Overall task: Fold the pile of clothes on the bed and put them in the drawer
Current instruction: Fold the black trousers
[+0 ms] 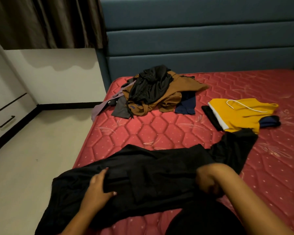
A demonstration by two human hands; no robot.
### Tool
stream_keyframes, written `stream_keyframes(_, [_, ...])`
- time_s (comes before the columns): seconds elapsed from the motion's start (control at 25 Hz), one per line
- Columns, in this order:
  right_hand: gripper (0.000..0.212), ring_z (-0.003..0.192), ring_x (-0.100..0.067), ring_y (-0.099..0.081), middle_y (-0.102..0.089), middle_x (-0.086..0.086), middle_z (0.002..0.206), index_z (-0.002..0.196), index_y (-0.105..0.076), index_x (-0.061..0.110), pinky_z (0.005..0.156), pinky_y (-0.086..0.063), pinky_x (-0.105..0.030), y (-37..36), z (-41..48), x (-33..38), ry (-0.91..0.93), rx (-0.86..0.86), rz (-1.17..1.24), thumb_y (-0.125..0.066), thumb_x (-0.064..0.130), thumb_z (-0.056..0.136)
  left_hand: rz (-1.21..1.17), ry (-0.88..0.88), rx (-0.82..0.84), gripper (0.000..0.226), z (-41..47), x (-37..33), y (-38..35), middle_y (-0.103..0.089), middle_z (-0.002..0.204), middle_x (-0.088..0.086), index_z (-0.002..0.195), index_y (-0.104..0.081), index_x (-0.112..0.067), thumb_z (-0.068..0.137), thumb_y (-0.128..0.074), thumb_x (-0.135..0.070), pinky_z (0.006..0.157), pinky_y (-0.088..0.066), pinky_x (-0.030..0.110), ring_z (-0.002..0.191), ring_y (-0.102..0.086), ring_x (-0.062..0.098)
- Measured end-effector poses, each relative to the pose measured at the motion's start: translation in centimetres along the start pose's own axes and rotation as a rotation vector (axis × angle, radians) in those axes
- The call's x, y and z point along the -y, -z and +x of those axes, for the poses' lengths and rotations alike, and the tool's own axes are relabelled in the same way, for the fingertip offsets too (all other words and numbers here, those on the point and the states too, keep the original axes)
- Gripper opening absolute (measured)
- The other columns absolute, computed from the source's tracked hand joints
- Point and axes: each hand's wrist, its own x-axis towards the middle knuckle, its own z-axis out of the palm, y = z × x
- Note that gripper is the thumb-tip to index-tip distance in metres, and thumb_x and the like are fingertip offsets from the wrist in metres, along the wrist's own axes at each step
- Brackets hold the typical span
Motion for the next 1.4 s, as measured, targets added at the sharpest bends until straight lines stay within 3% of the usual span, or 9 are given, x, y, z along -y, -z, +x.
stream_keyframes(0.08, [0.029,0.076,-0.02,-0.058,-0.068,-0.009,0.112,0.115,-0.066,0.007,0.077,-0.051,-0.028,1.6,0.3,4.5,0.136,-0.112,0.04,-0.056,0.019,0.091,0.137,0.127,-0.083,0.095,-1.6,3.1,3.5,-0.035,0.146,0.013,0.146,-0.035,-0.022,0.066,-0.085,-0.023,0.107,-0.038,0.042,0.129,-0.043,0.035])
stream_keyframes(0.16, [0.037,0.104,-0.022,-0.061,-0.062,-0.008,0.125,0.127,-0.06,0.012,0.092,-0.046,-0.028,1.3,1.2,10.5,0.292,-0.136,0.082,-0.054,0.022,0.092,0.231,0.278,-0.171,0.088,-2.9,5.4,6.4,-0.034,0.145,0.014,0.145,-0.036,-0.024,0.07,-0.082,-0.033,0.103,-0.04,0.048,0.127,-0.04,0.039])
stream_keyframes(0.28, [0.062,0.141,-0.029,-0.029,-0.023,-0.004,0.158,0.15,-0.024,0.036,0.114,-0.027,-0.04,-2.3,3.2,18.1,0.394,-0.208,0.067,-0.05,0.035,0.095,0.079,0.437,-0.187,0.087,-3.5,8.1,8.7,-0.043,0.14,0.017,0.144,-0.031,-0.03,0.072,-0.079,-0.042,0.1,-0.042,0.047,0.123,-0.044,0.041])
stream_keyframes(0.44, [0.065,0.147,-0.034,0.011,0.016,0.002,0.16,0.148,0.001,0.049,0.114,-0.006,-0.06,-5.7,5.1,20.6,0.26,-0.269,-0.012,-0.04,0.05,0.097,-0.197,0.35,-0.055,0.065,-2.6,8.7,8.4,-0.059,0.121,0.017,0.13,-0.043,-0.036,0.078,-0.071,-0.008,0.083,-0.048,0.034,0.102,-0.06,0.036])
stream_keyframes(0.6, [0.071,0.148,-0.026,0.007,0.009,0.003,0.161,0.151,0.0,0.041,0.117,-0.004,-0.051,-5.7,5.2,21.9,0.407,-0.316,0.105,-0.046,0.044,0.097,-0.311,0.309,-0.266,0.048,-0.6,10.0,11.1,-0.066,0.108,0.009,0.086,-0.061,-0.033,0.071,-0.059,0.013,0.078,-0.048,0.034,0.094,-0.061,0.029])
stream_keyframes(0.8, [0.057,0.141,-0.013,-0.03,-0.034,-0.002,0.154,0.149,-0.033,0.021,0.11,-0.018,-0.015,-1.4,4.6,20.1,0.608,-0.394,0.365,-0.055,0.024,0.096,0.241,0.442,-0.094,0.053,-1.2,9.4,10.6,-0.023,0.153,0.007,0.132,-0.042,-0.039,0.086,-0.053,-0.014,0.104,-0.035,0.048,0.13,-0.032,0.033])
stream_keyframes(0.96, [0.042,0.127,-0.019,-0.05,-0.052,-0.003,0.141,0.135,-0.053,0.025,0.105,-0.035,-0.026,3.1,7.1,9.3,0.316,-0.498,0.353,-0.052,0.016,0.094,0.415,0.034,-0.219,0.052,-1.7,4.2,7.1,-0.025,0.153,0.001,0.134,-0.046,-0.034,0.086,-0.058,-0.018,0.106,-0.035,0.046,0.135,-0.029,0.026])
stream_keyframes(1.12, [0.055,0.135,-0.027,-0.04,-0.038,-0.009,0.15,0.145,-0.037,0.036,0.111,-0.032,-0.038,2.5,9.7,-0.4,-0.144,-0.453,0.318,-0.053,0.033,0.092,0.258,-0.324,-0.177,0.032,1.2,-2.2,3.4,-0.055,0.131,-0.004,0.116,-0.064,-0.023,0.085,-0.063,-0.015,0.092,-0.047,0.039,0.12,-0.049,0.024])
stream_keyframes(1.4, [0.06,0.128,-0.022,-0.05,-0.05,-0.005,0.143,0.139,-0.048,0.025,0.107,-0.039,-0.032,1.1,11.8,-2.7,-0.059,-0.472,0.696,-0.071,0.02,0.083,0.362,-0.482,0.08,0.035,11.0,-12.0,-6.4,-0.053,0.131,-0.008,0.127,-0.055,-0.028,0.093,-0.053,-0.021,0.097,-0.043,0.038,0.124,-0.042,0.018])
